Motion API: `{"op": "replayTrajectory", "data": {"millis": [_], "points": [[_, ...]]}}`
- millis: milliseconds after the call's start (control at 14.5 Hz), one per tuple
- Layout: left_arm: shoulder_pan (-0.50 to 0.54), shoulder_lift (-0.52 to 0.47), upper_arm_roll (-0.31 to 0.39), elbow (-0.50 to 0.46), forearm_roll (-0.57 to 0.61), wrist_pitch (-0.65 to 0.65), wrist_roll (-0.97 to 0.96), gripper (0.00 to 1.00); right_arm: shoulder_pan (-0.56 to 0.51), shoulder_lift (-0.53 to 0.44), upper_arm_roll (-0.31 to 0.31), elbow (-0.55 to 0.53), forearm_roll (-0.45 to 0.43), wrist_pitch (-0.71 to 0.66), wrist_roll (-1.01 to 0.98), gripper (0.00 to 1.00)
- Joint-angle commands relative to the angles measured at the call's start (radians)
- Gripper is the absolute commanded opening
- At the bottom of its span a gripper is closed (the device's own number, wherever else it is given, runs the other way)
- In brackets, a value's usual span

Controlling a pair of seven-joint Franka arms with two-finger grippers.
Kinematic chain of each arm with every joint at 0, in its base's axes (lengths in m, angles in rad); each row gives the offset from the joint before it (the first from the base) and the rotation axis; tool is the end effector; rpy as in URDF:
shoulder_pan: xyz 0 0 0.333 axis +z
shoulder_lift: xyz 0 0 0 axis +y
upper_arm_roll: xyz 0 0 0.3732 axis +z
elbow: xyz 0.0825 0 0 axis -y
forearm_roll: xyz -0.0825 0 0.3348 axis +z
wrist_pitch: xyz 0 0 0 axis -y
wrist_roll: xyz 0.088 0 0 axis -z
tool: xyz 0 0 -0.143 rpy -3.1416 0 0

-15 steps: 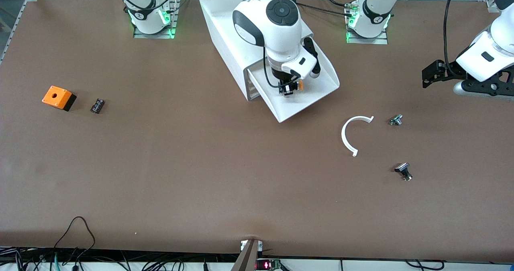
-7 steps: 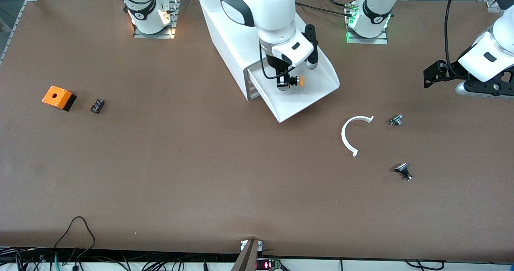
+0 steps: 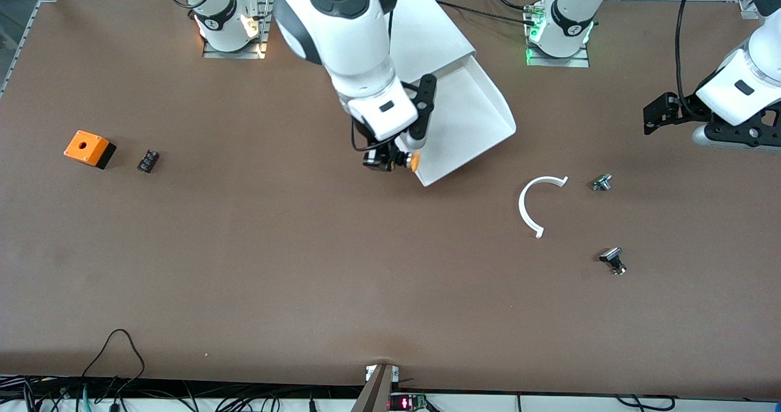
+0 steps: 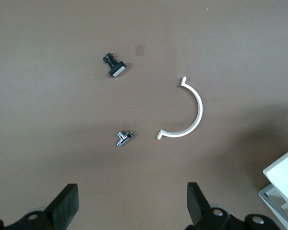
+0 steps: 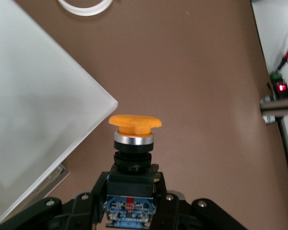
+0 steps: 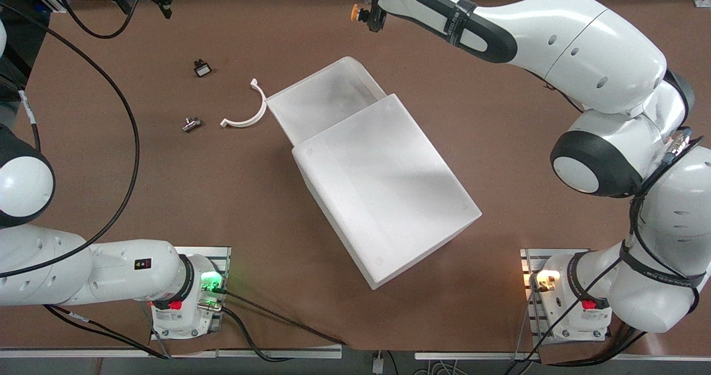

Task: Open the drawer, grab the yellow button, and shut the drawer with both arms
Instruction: 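Lift the orange button out of the drawer with the right gripper, then push the drawer shut with the left gripper while the right gripper withdraws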

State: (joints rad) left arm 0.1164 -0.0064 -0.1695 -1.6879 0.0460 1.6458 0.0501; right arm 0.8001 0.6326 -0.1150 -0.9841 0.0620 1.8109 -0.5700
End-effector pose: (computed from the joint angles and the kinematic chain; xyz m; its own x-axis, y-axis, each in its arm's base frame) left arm 0.5045 -0.0208 0.6058 0.9936 -0.1063 -0.0382 -0.1080 -0.9931 -0.0449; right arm 0.5481 0.4958 0.5305 0.2788 0.9466 0.1619 0.9480 -0.2982 0.1109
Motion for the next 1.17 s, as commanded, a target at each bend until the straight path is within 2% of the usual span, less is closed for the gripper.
{"op": "replayTrajectory", "data": {"millis": [0, 138, 275, 550, 825, 1100], "points": [[-0.012, 0.028, -0.002, 0.004, 0.014, 0.011, 0.016, 0.99, 0.016, -0.020, 0.000, -0.062, -0.002, -0.004, 0.117, 0.37], [-0.014, 0.064, -0.005, 0.011, 0.014, 0.009, 0.022, 0.99, 0.011, -0.046, 0.000, -0.099, -0.017, -0.007, 0.121, 0.37], [-0.015, 0.141, -0.007, 0.042, 0.012, 0.009, 0.020, 0.99, -0.007, -0.086, -0.002, -0.161, -0.024, -0.001, 0.121, 0.37], [-0.050, 0.154, -0.008, 0.008, -0.063, 0.051, -0.033, 0.99, -0.041, -0.125, -0.002, -0.215, -0.028, -0.008, 0.121, 0.38], [-0.127, 0.154, -0.025, -0.094, -0.139, 0.132, -0.422, 0.99, -0.090, -0.166, 0.000, -0.284, -0.028, -0.001, 0.128, 0.38], [-0.132, 0.164, -0.154, -0.214, -0.140, 0.334, -0.677, 0.99, -0.134, -0.217, 0.000, -0.355, -0.028, -0.004, 0.128, 0.38]]}}
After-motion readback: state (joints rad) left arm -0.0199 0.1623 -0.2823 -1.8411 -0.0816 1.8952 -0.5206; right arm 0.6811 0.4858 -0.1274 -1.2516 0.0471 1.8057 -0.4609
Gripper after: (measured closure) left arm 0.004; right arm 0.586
